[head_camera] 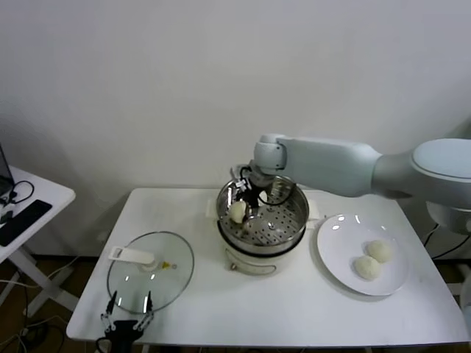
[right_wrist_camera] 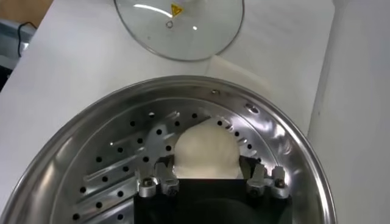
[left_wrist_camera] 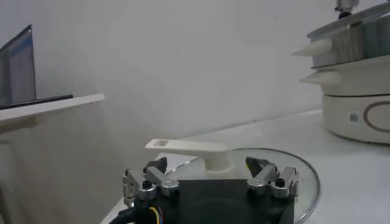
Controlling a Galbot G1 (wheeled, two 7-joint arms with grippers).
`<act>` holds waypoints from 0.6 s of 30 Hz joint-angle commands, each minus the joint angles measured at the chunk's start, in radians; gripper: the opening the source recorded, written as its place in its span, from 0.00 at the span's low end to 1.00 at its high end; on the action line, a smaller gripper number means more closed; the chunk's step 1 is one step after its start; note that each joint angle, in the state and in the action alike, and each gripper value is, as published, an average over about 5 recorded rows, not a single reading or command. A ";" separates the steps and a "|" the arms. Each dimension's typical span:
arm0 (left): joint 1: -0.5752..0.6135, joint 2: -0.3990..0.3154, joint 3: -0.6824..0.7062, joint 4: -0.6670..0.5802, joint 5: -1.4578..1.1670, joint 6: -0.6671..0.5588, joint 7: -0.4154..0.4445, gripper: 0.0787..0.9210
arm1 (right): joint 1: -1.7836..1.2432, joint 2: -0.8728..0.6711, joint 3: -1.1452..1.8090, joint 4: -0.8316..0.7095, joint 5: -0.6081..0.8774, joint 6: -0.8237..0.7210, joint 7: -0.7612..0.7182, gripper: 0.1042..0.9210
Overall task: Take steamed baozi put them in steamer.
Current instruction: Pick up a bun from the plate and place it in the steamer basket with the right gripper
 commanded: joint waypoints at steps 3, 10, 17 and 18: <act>0.000 -0.002 0.001 0.001 0.001 -0.002 -0.001 0.88 | -0.031 0.017 0.015 -0.037 -0.027 0.007 -0.002 0.73; 0.001 -0.005 0.001 -0.003 0.003 -0.002 -0.001 0.88 | -0.019 -0.001 0.032 -0.027 0.009 0.029 0.000 0.82; 0.010 -0.001 -0.003 -0.011 0.003 -0.002 -0.001 0.88 | 0.144 -0.106 -0.018 0.042 0.082 0.072 -0.101 0.88; 0.012 -0.001 -0.003 -0.012 0.004 -0.001 0.000 0.88 | 0.171 -0.129 -0.031 0.048 0.092 0.080 -0.117 0.88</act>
